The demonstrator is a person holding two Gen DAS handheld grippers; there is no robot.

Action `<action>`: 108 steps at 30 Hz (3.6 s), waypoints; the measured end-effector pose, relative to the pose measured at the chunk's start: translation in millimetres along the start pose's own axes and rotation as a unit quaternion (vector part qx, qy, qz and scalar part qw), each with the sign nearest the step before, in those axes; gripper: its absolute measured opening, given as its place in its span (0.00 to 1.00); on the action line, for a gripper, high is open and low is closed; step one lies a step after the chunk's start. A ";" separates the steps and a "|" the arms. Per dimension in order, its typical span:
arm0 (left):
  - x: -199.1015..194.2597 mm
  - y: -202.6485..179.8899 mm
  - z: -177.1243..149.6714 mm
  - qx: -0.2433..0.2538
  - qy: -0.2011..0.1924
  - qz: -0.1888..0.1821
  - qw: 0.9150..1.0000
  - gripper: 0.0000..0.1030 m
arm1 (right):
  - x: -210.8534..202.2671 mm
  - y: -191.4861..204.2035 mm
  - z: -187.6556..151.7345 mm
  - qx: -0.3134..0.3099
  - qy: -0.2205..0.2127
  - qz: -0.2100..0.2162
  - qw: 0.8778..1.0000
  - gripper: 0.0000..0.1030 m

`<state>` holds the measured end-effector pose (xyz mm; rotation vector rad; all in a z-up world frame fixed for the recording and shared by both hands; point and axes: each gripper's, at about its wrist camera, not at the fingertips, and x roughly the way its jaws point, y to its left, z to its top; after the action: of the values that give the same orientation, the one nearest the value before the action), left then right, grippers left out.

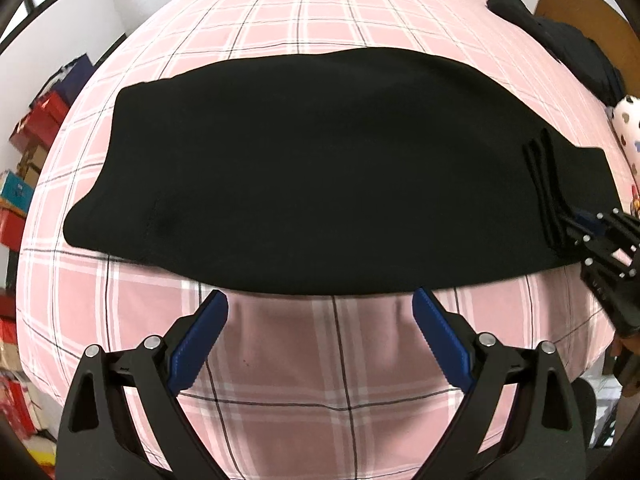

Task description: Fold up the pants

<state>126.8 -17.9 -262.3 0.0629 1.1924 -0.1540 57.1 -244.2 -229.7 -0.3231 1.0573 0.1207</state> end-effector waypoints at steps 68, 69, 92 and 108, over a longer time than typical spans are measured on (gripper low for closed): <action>5.7 31.7 19.9 -0.037 -0.002 -0.017 0.999 0.89 | -8.3 76.3 71.5 0.080 -0.041 0.088 0.992 0.44; 5.0 33.0 18.6 -0.037 -0.002 -0.016 0.999 0.89 | 0.4 79.0 72.3 0.077 -0.030 0.095 0.992 0.44; 11.7 37.5 18.1 -0.043 0.006 -0.016 0.999 0.89 | -31.4 80.3 61.0 -0.020 -0.053 0.080 0.995 0.59; 11.8 57.4 24.4 -0.054 0.004 -0.009 0.998 0.89 | 6.8 74.3 95.9 0.027 -0.030 0.120 0.992 0.25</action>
<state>162.3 34.6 -266.1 -0.0417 1.2070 -0.1040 121.8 -143.8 -207.6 -0.1405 1.0360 0.3153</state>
